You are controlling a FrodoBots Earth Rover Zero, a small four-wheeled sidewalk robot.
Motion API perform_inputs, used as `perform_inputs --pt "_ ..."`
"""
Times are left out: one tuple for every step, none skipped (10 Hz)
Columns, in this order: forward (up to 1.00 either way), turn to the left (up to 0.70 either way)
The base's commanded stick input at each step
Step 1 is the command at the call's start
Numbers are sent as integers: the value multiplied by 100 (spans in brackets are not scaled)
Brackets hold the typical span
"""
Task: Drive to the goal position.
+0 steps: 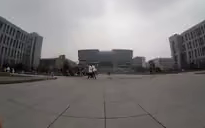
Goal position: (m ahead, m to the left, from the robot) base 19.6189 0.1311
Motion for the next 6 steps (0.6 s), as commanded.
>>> perform_inputs --pt "70 -1" --pt "70 -1" --pt "70 -1" --pt "70 -1" --pt "70 -1" --pt "70 -1"
